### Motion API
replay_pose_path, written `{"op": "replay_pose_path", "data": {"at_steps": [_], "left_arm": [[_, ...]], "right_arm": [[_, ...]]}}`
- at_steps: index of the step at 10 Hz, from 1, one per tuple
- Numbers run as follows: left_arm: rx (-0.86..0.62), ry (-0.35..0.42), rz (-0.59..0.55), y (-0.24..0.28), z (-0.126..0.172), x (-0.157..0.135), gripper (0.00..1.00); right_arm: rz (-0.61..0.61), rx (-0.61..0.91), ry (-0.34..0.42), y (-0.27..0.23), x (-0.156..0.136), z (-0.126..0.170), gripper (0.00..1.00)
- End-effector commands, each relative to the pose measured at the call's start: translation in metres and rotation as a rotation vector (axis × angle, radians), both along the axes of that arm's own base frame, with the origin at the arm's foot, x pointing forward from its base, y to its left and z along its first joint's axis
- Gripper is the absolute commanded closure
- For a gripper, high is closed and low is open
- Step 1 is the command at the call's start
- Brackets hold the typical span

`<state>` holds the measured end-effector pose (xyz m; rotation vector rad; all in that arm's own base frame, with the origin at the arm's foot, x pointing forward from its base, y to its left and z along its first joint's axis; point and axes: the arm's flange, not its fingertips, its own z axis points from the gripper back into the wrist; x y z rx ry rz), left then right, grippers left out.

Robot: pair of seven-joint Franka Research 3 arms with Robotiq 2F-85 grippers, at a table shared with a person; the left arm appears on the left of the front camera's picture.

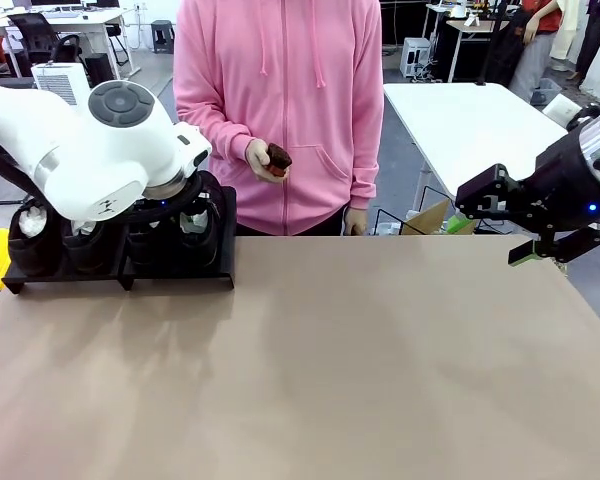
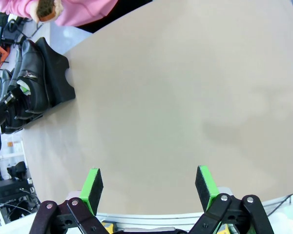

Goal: Organize the shoes by placing them on the stand.
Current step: Place the Shoe from the middle of the table onto the Shoes Stand.

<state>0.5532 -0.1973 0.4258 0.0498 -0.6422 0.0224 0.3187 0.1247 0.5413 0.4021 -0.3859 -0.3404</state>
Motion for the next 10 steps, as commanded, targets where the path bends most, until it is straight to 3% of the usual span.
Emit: {"op": "replay_pose_path", "data": {"at_steps": [1,5,8,9,10], "left_arm": [[-0.003,-0.061,0.009,0.000,0.001,-0.009,0.52],[-0.023,-0.084,0.023,-0.002,0.037,-0.051,0.52],[0.018,-0.153,0.032,0.001,0.058,-0.077,0.52],[0.000,-0.108,0.004,-0.003,0.049,-0.055,0.52],[0.000,-0.108,0.004,-0.003,0.049,-0.055,0.52]], "right_arm": [[0.020,-0.002,-0.005,-0.003,0.002,0.000,0.00],[0.020,-0.002,-0.005,-0.003,0.002,0.000,0.00],[0.020,-0.002,-0.005,-0.003,0.002,0.000,0.00],[0.020,-0.002,-0.005,-0.003,0.002,0.000,0.00],[0.020,-0.002,-0.005,-0.003,0.002,0.000,0.00]]}}
